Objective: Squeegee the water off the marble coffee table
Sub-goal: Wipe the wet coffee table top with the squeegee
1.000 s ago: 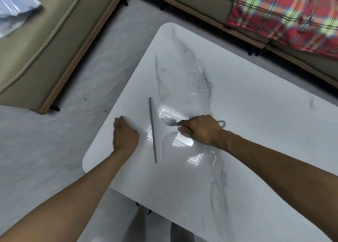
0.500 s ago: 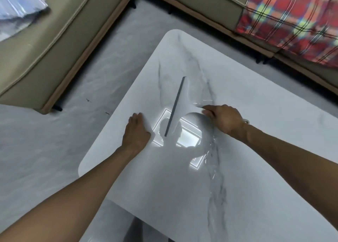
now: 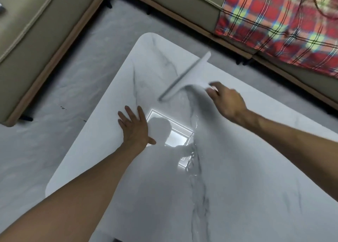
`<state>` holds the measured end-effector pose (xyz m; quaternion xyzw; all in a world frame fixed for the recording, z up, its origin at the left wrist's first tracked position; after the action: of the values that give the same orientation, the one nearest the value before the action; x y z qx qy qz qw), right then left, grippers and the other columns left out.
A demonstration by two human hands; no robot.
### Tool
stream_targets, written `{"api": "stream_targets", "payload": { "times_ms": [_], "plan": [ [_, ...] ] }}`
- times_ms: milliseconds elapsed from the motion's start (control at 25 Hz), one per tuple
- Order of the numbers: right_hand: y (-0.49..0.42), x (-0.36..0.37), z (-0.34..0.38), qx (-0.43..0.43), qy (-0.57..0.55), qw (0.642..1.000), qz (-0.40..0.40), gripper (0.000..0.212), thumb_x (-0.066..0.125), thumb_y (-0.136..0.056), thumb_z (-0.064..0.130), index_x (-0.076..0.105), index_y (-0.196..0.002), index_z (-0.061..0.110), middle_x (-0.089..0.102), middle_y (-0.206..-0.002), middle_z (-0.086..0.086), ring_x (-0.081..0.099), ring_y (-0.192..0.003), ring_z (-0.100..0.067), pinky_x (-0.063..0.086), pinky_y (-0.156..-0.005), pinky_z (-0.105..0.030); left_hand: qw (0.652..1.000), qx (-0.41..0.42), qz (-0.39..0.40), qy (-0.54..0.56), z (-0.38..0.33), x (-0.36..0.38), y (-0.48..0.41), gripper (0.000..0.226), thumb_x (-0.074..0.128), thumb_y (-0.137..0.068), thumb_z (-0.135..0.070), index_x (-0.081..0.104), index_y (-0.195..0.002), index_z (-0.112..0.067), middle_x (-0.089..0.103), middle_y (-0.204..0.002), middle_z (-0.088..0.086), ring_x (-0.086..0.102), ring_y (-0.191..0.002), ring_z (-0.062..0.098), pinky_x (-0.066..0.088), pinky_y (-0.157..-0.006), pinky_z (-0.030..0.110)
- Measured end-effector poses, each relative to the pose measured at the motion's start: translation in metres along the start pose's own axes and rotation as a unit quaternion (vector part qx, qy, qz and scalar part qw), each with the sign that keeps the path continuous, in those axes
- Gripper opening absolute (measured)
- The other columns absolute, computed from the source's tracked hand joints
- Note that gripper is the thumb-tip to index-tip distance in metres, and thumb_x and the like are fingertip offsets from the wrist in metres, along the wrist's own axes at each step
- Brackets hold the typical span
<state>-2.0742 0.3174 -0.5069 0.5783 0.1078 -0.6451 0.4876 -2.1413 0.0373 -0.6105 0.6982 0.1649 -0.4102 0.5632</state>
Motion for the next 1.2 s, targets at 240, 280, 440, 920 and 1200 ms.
{"api": "stream_targets", "payload": {
  "times_ms": [240,280,440,920,1200],
  "plan": [
    [-0.079,0.023,0.063,-0.083,-0.004,0.996,0.037,0.047,0.033,-0.101,0.032,0.031,-0.148,0.032,0.050,-0.144,-0.007,0.046,-0.126,-0.038,0.037,-0.103,-0.042,1.000,-0.001,-0.008,-0.025,0.001,0.004,-0.007,0.145,0.079,-0.056,-0.064,-0.011,-0.151,-0.004,-0.007,-0.151,0.042,0.003,-0.137,0.064,0.018,-0.113,0.061],
    [-0.070,0.027,0.051,-0.081,0.009,0.996,0.036,0.047,0.033,-0.100,0.033,0.031,-0.147,0.034,0.053,-0.141,-0.010,0.049,-0.122,-0.040,0.039,-0.101,-0.043,1.000,-0.002,-0.007,-0.029,0.003,0.005,-0.008,0.145,0.079,-0.056,-0.065,-0.011,-0.151,-0.004,-0.007,-0.151,0.042,0.003,-0.137,0.065,0.019,-0.113,0.061],
    [0.008,0.023,-0.033,-0.036,0.020,0.999,0.023,0.043,0.031,-0.101,0.037,0.034,-0.143,0.041,0.069,-0.106,-0.016,0.061,-0.087,-0.041,0.046,-0.075,-0.039,0.999,0.000,-0.001,-0.045,0.000,0.003,-0.009,0.146,0.078,-0.055,-0.067,-0.011,-0.151,-0.002,-0.006,-0.151,0.043,0.005,-0.136,0.065,0.021,-0.113,0.061],
    [0.009,-0.015,-0.087,0.129,-0.102,0.986,-0.024,0.046,0.031,-0.099,0.029,0.030,-0.145,0.030,0.058,-0.127,-0.019,0.059,-0.103,-0.043,0.047,-0.093,-0.043,0.996,0.068,-0.020,-0.063,-0.027,-0.006,0.026,0.129,0.078,-0.069,-0.054,-0.010,-0.152,-0.007,-0.006,-0.155,0.034,0.002,-0.142,0.055,0.012,-0.118,0.057],
    [0.137,0.021,-0.134,0.177,-0.053,0.982,0.040,0.048,0.028,-0.101,0.031,0.024,-0.148,0.036,0.062,-0.092,-0.016,0.059,-0.081,-0.040,0.050,-0.072,-0.040,0.988,0.125,0.032,-0.080,-0.086,0.032,0.055,0.129,0.076,-0.075,-0.049,-0.020,-0.150,-0.007,-0.016,-0.156,0.031,-0.004,-0.141,0.057,0.008,-0.119,0.056]
  ]
}}
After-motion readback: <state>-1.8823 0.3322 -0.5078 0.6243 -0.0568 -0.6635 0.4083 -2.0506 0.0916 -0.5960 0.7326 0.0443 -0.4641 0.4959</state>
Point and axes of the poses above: each hand's wrist, its own y-axis away from the middle knuckle, its own x-axis out of the palm, z = x × y, the point moved 6 cm from there along -y, towards the middle knuckle
